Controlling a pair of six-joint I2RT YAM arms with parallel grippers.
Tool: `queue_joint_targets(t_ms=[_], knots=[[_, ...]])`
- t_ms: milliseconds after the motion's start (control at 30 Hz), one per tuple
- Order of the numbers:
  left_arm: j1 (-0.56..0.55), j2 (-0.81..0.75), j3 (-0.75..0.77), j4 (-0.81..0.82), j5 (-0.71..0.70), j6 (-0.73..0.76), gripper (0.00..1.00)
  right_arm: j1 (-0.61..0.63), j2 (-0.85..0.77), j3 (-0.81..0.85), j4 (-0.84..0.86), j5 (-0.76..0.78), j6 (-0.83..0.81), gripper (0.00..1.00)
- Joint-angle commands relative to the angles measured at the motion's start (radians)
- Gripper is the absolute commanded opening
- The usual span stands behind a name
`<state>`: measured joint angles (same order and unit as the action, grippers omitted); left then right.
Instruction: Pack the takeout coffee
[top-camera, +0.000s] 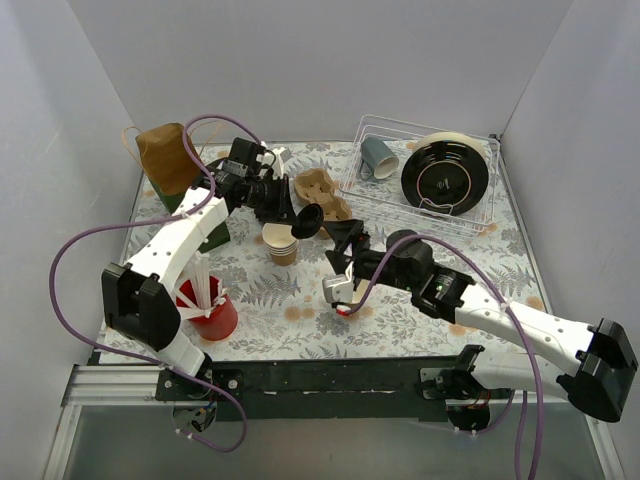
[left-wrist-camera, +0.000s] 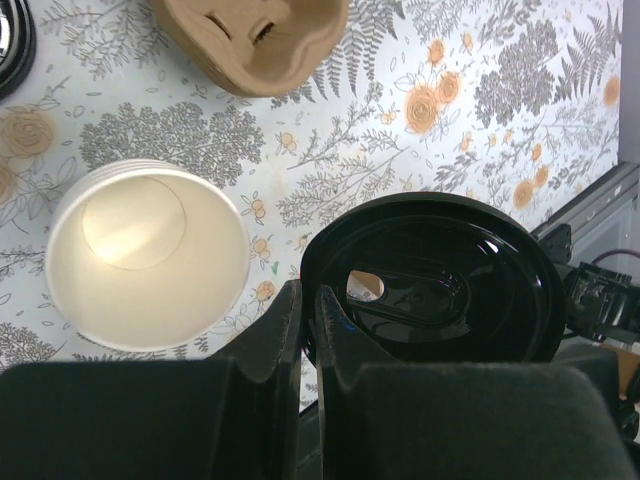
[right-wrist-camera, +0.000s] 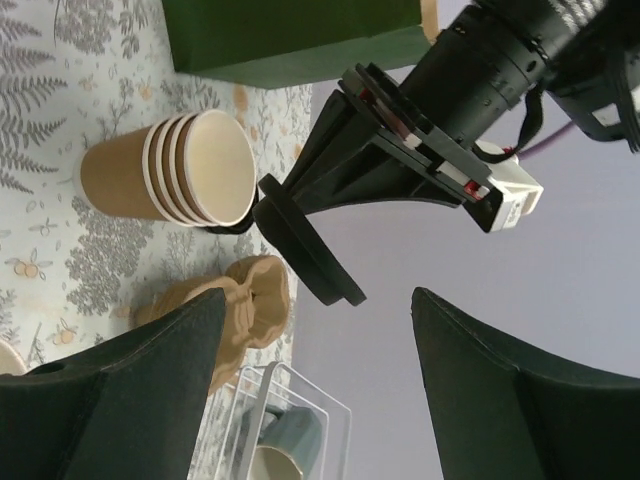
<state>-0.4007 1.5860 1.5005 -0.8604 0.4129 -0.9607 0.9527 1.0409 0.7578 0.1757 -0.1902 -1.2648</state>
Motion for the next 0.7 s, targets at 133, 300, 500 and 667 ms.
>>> queue_joint_targets(t_ms=[133, 300, 500, 667], knots=[[-0.035, -0.066, -0.023, -0.015, 0.01, 0.027, 0.0, 0.06, 0.071, 0.044, -0.008, 0.152, -0.25, 0.84], [-0.04, -0.066, -0.016, -0.029, 0.004, 0.027, 0.0, 0.078, 0.113, 0.064, -0.067, 0.184, -0.306, 0.79], [-0.047, -0.054, -0.014, -0.048, -0.006, 0.031, 0.0, 0.104, 0.156, 0.054, -0.016, 0.264, -0.37, 0.72], [-0.061, -0.043, -0.02, -0.052, -0.013, 0.033, 0.0, 0.123, 0.206, 0.058, 0.013, 0.308, -0.398, 0.72]])
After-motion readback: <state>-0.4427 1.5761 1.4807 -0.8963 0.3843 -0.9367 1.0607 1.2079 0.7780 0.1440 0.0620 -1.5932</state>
